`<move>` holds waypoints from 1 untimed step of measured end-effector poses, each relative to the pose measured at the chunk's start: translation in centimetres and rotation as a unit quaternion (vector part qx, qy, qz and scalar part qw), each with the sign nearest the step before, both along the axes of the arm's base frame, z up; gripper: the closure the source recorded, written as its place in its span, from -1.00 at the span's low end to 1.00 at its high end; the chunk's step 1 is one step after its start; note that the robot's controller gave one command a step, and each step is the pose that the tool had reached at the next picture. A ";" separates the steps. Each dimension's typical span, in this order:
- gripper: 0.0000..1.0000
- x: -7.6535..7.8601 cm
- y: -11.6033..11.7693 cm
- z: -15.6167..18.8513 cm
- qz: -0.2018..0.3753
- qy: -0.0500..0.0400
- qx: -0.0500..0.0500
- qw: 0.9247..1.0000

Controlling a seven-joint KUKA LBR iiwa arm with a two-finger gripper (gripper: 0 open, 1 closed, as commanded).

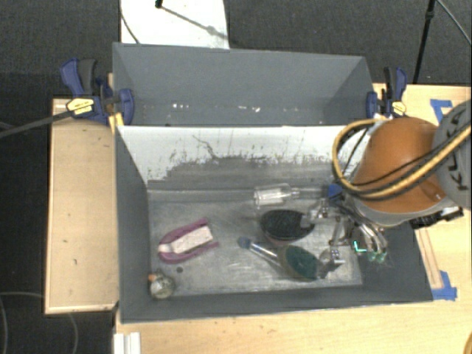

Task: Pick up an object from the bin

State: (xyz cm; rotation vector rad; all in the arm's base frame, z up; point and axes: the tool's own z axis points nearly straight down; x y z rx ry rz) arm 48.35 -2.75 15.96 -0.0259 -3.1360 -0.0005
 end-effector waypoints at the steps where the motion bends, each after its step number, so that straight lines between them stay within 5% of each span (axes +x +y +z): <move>1: -1.00 0.1 7.8 -8.8 0.083 -0.009 0.000 0.997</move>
Offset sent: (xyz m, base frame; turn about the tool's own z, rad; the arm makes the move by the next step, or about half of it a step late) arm -0.0026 0.0755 -0.0896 -0.1610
